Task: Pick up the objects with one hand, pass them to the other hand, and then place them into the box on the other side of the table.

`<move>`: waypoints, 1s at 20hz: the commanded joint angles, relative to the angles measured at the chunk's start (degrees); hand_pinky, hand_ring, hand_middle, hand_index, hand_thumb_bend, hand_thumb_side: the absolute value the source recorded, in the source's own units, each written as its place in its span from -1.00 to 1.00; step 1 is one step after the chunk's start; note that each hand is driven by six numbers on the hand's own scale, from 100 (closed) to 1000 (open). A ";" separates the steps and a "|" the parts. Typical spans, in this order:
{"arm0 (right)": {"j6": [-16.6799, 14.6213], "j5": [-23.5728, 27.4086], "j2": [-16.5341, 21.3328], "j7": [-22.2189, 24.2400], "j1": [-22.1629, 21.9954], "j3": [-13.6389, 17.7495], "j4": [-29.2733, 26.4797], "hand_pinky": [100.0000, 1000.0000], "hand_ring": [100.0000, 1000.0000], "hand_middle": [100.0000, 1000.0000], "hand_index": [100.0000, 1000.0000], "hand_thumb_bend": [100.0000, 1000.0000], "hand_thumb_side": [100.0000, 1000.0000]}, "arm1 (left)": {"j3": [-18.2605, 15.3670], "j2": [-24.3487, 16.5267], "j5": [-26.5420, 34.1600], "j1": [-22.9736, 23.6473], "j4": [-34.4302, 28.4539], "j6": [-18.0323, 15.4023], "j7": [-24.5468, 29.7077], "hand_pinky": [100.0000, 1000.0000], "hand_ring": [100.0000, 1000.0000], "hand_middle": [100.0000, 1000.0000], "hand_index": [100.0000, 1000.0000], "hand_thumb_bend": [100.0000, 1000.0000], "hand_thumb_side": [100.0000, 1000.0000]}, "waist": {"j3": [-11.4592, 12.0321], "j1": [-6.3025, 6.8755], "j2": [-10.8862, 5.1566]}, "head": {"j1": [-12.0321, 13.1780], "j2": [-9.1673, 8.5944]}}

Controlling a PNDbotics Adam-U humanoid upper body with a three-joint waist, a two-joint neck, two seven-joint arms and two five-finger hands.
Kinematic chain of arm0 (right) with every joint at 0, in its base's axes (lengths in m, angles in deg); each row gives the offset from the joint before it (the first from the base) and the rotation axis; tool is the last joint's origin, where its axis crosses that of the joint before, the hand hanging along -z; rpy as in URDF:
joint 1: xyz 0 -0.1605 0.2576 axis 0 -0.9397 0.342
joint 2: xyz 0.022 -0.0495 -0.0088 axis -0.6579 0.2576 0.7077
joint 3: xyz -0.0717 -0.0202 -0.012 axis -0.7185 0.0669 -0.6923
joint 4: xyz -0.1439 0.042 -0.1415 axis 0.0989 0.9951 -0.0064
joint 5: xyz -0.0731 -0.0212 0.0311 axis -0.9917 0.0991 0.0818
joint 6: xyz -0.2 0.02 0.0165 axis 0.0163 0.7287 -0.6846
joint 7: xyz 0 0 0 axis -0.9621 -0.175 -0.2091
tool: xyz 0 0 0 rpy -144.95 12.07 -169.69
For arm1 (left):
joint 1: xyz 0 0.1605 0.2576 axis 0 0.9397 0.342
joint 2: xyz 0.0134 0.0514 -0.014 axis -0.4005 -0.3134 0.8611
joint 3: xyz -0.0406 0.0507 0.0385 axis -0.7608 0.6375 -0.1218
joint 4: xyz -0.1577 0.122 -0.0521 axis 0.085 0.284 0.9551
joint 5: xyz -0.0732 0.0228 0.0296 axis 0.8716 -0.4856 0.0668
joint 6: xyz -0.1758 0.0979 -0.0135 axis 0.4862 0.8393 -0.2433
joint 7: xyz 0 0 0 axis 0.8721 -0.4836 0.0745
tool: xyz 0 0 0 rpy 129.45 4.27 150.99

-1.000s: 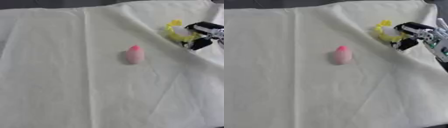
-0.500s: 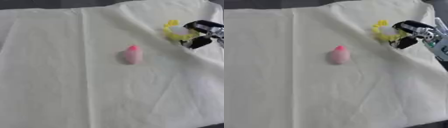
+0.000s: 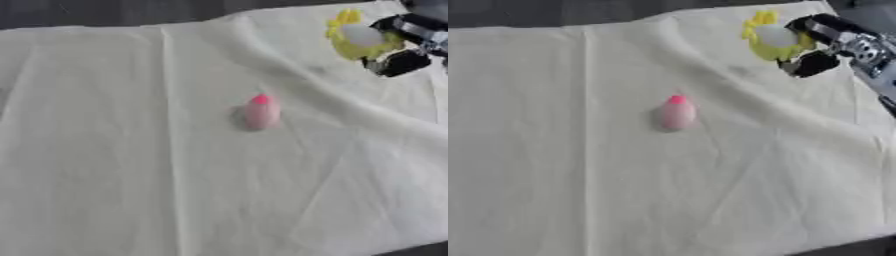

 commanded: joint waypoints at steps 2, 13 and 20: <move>-0.08 2.57 3.55 -1.50 1.05 1.10 -3.62 0.58 0.05 -0.12 0.13 -1.00 -1.00 | -0.66 -2.76 -0.24 -0.62 -0.45 0.12 -0.17 0.55 0.35 0.17 0.38 -0.96 -0.40 | -0.23 0.72 -2.29 | 0.34 0.43; 1.45 1.20 0.71 -2.56 3.28 -2.01 -13.00 0.59 0.04 -0.12 0.13 -1.00 -1.00 | -0.68 -2.40 -0.07 -0.24 0.00 0.12 -0.36 0.55 0.34 0.16 0.38 -0.95 -0.41 | -0.80 1.57 -4.15 | 0.97 -0.02; 2.70 0.01 -3.59 -3.05 6.89 -5.11 -13.14 0.57 0.02 -0.13 0.12 -1.00 -1.00 | -0.30 -1.90 -0.18 -1.02 0.05 -0.36 -0.10 0.54 0.34 0.16 0.37 -0.94 -0.43 | -0.92 1.95 -5.40 | 1.10 0.72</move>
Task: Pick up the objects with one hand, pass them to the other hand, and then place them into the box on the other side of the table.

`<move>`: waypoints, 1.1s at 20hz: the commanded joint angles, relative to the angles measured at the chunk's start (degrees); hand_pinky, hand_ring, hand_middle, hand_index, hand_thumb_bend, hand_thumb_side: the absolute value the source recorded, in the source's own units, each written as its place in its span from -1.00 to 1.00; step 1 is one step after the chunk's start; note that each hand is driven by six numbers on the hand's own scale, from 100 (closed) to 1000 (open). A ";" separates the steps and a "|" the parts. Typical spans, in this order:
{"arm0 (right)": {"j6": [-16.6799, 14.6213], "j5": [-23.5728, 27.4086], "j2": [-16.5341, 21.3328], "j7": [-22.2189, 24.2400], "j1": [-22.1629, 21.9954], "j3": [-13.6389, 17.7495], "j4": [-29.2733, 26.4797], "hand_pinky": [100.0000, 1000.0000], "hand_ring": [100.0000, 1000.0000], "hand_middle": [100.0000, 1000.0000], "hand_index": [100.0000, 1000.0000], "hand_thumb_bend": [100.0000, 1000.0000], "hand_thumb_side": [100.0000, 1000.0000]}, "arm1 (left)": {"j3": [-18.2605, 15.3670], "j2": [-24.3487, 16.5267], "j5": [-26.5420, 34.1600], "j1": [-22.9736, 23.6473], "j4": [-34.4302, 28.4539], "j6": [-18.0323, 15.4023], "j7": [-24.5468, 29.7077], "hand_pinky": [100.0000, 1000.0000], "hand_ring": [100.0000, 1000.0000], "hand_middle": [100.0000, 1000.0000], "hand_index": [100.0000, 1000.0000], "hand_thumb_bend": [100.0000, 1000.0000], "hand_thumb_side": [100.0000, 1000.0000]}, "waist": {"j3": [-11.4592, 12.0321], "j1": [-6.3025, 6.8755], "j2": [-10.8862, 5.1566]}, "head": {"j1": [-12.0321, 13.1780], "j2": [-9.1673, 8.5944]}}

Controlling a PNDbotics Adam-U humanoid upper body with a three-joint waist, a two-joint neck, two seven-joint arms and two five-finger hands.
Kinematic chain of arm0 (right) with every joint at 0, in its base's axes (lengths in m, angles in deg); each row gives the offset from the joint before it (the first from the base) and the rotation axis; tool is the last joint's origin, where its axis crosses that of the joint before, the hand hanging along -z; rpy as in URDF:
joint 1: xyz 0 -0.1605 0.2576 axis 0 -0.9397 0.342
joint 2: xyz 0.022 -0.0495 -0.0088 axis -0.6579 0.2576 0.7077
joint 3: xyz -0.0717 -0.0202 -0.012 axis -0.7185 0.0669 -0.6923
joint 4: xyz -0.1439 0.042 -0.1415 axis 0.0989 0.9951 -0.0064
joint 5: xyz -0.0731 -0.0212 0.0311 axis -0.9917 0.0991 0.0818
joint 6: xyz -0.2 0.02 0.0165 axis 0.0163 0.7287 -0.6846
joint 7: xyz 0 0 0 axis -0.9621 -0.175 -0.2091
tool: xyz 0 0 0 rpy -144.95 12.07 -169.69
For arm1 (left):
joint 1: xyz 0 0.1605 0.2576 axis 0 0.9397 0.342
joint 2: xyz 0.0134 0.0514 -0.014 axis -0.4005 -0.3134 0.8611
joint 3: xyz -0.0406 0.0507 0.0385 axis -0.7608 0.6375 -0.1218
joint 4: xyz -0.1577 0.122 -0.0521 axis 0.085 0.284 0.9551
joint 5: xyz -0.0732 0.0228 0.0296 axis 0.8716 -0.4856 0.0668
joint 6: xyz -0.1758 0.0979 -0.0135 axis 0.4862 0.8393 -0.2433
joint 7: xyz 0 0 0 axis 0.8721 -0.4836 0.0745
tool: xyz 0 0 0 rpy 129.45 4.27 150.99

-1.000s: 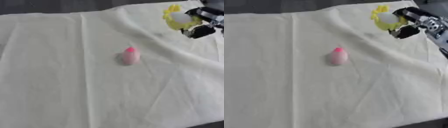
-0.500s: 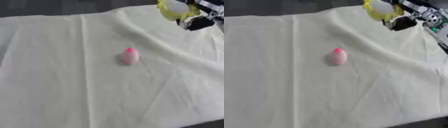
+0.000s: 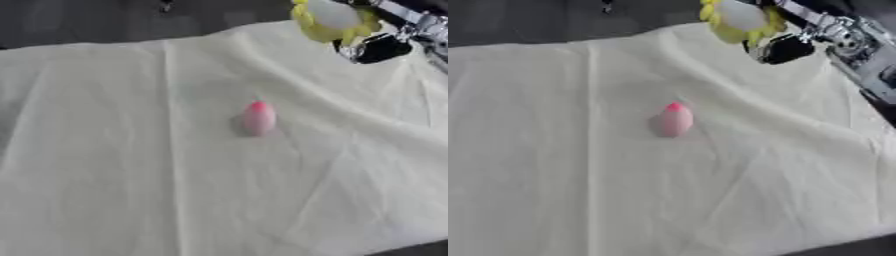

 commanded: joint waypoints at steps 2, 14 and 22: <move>0.74 -0.58 -1.22 -0.08 2.22 -1.16 -0.51 0.57 0.02 -0.14 0.12 -1.00 -1.00 | -0.24 -1.81 -0.20 -1.42 -0.32 -0.51 0.03 0.54 0.34 0.16 0.37 -0.94 -0.44 | -0.10 0.84 -2.23 | 0.32 0.38; 0.89 -2.25 -7.03 -0.68 4.96 -4.54 0.68 0.58 0.00 -0.15 0.10 -1.00 -1.00 | 0.31 -1.15 -0.75 -2.17 -0.40 -1.17 0.50 0.51 0.33 0.16 0.37 -0.92 -0.44 | -0.26 0.97 -2.57 | 2.46 0.55; 0.29 -3.45 -9.33 -0.01 6.20 -7.05 -0.09 0.57 0.00 -0.15 0.10 -1.00 -1.00 | 1.44 -0.02 -0.74 -3.49 -0.69 -2.33 1.60 0.49 0.32 0.15 0.37 -0.91 -0.44 | -0.09 1.03 -2.87 | 3.71 0.60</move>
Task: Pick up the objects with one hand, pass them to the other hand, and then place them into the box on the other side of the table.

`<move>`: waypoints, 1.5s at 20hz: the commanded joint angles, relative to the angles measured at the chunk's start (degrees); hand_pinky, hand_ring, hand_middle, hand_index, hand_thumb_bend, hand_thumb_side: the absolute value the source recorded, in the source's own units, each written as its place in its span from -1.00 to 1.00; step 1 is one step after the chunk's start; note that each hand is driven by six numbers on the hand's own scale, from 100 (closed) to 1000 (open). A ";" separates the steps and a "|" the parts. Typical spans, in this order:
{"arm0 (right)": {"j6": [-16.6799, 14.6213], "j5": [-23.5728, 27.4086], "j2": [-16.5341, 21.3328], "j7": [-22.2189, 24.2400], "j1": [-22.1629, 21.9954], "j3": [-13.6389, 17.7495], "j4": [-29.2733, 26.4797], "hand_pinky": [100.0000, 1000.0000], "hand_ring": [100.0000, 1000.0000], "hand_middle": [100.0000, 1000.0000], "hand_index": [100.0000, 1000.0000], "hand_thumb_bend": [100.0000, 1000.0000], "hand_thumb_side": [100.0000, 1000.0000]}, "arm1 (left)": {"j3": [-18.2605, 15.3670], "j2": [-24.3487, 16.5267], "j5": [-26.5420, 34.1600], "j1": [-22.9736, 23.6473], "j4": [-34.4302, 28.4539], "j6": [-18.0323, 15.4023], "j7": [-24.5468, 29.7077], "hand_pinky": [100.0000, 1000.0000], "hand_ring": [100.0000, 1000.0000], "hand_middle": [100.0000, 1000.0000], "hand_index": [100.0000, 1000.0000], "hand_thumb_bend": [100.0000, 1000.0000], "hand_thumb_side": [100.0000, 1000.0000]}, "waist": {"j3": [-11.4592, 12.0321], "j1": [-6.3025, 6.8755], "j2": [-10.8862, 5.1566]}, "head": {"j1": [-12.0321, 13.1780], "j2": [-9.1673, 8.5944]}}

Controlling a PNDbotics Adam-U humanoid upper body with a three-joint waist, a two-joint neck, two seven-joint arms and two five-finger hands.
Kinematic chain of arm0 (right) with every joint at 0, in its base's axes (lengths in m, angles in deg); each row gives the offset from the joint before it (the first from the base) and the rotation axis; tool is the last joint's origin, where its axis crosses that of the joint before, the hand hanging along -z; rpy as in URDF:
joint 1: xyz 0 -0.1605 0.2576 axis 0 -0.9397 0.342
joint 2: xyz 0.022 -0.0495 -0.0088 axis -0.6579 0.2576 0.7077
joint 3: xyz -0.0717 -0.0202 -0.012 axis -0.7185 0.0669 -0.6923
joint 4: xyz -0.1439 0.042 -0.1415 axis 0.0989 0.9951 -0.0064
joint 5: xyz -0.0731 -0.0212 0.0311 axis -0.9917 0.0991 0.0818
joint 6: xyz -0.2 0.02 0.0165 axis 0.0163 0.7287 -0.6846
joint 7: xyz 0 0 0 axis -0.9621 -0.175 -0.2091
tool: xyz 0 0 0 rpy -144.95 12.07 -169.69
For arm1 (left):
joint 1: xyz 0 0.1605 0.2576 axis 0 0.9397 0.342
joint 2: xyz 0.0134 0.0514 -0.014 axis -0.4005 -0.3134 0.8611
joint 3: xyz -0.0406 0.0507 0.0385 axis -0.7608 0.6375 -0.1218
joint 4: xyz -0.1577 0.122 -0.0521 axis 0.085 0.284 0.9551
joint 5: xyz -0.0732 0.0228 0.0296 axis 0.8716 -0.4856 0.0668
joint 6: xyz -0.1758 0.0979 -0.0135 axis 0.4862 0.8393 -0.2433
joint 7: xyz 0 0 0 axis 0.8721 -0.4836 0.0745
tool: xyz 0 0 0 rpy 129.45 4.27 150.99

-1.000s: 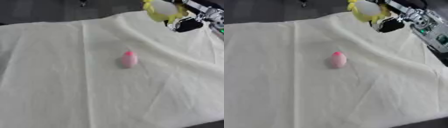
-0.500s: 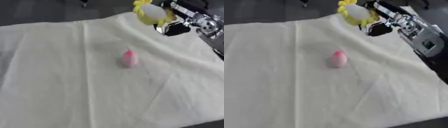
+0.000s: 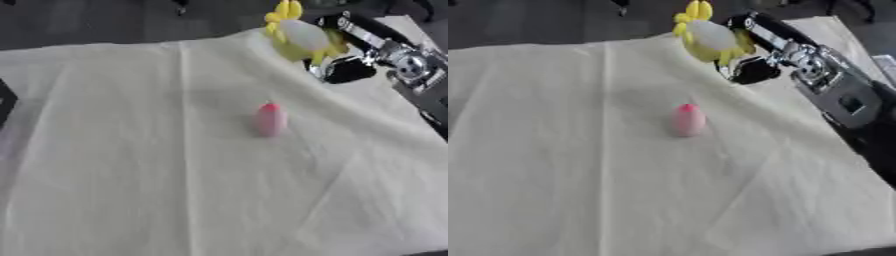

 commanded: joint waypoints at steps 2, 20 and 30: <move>-0.37 -0.96 0.01 0.55 1.49 -0.65 -0.90 0.56 0.00 -0.16 0.10 -1.00 -1.00 | 0.48 -0.69 -0.26 -2.04 -0.84 -1.17 1.08 0.49 0.32 0.15 0.37 -0.90 -0.44 | 0.20 0.87 -2.17 | 0.19 0.20; -1.51 -0.66 -4.22 0.63 4.74 -5.10 -0.86 0.55 -0.02 -0.17 0.09 -1.00 -1.00 | 9.01 5.40 -4.07 -9.27 -3.69 -4.07 13.20 0.50 0.34 0.21 0.44 -0.75 -0.43 | 2.13 0.95 -2.24 | -0.90 0.70; -1.92 -0.76 -5.48 0.90 5.73 -6.22 -1.08 0.55 -0.02 -0.17 0.09 -1.00 -1.00 | 15.51 8.83 -4.92 -12.88 -8.32 -4.94 19.86 0.52 0.37 0.27 0.53 -0.58 -0.46 | 3.38 0.99 -2.10 | -2.86 0.80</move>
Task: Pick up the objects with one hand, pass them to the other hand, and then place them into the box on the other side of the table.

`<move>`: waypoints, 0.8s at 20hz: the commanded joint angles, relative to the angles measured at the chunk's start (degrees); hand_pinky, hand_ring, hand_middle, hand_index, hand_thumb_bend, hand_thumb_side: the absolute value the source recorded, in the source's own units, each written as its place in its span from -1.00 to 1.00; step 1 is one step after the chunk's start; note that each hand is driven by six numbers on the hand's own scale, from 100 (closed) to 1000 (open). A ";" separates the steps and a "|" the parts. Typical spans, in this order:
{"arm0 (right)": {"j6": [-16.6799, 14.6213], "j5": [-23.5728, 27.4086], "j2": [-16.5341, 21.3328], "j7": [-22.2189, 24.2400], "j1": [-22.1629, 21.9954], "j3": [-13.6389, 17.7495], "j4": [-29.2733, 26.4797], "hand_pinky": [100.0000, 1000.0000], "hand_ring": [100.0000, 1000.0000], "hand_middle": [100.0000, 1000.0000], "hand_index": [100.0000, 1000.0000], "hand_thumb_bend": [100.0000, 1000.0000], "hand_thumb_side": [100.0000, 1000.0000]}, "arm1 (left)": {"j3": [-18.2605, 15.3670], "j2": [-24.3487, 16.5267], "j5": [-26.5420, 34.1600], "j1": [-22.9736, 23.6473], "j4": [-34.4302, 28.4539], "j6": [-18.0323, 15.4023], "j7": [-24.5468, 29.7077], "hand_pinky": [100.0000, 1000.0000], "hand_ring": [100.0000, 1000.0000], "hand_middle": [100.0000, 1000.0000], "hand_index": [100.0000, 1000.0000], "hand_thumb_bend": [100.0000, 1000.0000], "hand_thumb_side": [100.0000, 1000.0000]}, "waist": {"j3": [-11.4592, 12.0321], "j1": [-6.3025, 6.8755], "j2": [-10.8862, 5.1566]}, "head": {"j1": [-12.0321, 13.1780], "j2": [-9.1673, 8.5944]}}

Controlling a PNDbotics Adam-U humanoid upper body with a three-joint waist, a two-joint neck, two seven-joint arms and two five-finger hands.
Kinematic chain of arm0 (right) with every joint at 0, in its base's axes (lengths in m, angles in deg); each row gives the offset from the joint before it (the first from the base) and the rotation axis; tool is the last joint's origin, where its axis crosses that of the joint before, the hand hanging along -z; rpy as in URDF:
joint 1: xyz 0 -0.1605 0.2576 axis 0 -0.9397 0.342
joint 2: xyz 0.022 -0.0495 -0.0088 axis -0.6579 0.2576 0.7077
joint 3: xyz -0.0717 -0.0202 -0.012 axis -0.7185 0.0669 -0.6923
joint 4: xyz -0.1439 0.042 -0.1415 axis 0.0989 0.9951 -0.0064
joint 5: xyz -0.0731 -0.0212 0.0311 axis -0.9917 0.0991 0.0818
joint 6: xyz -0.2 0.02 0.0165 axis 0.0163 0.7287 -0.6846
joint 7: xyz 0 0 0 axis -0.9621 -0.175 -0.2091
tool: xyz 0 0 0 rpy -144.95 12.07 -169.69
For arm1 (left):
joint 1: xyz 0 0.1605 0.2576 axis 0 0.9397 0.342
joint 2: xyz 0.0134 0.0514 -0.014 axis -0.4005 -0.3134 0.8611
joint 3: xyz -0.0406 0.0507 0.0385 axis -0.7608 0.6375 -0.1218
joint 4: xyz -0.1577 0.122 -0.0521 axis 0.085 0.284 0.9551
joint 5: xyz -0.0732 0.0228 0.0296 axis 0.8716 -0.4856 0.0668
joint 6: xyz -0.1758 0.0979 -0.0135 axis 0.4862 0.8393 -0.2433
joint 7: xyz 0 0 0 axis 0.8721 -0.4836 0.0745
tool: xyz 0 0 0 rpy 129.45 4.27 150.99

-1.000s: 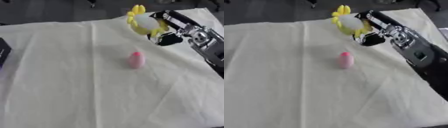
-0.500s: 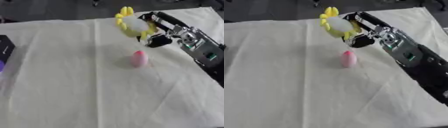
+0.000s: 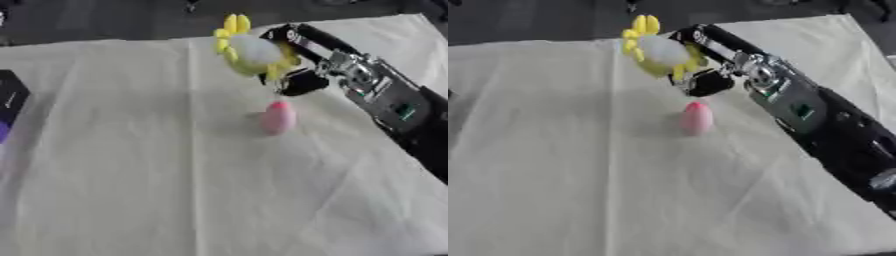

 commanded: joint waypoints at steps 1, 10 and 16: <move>-0.43 -0.08 0.53 0.28 1.17 0.37 -0.88 0.55 -0.02 -0.17 0.09 -1.00 -1.00 | 1.73 -0.36 -0.13 -2.05 -3.04 -0.17 2.41 0.52 0.37 0.28 0.54 -0.55 -0.49 | 0.30 0.79 -2.08 | -0.64 0.26; -0.78 -0.53 -0.30 1.92 1.52 -0.43 -2.73 0.54 -0.04 -0.18 0.07 -1.00 -1.00 | 6.25 3.11 -3.83 -5.35 -3.42 0.10 6.39 0.53 0.40 0.33 0.66 -0.30 -0.52 | 0.59 0.70 -2.20 | -0.85 0.36; 0.75 0.34 -1.21 0.30 2.08 -1.06 -3.13 0.52 -0.05 -0.20 0.05 -1.00 -1.00 | 7.97 5.87 -5.30 -7.31 -3.16 0.01 7.68 0.54 0.42 0.36 0.70 -0.21 -0.58 | 0.57 0.84 -2.23 | -1.15 0.33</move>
